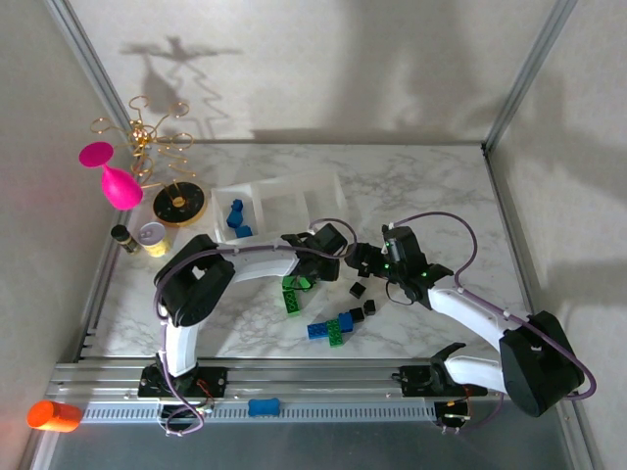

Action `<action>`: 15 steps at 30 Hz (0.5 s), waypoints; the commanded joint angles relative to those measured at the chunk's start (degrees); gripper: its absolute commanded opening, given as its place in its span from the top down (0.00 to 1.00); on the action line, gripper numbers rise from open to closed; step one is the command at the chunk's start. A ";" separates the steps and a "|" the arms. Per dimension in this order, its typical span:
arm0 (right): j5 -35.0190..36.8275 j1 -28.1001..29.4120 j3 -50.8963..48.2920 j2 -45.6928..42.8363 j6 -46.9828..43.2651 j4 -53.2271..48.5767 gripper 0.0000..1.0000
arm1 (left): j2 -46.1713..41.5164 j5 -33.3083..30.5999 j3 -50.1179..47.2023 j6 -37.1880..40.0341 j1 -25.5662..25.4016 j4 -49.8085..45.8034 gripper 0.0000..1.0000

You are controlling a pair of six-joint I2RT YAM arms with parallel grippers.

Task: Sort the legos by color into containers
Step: Pick up the lego from the center of the table.

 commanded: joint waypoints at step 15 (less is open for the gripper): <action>-1.66 -0.57 1.41 -2.47 -3.54 0.72 0.01 | -2.82 -1.74 2.28 -1.01 -0.02 -0.24 0.61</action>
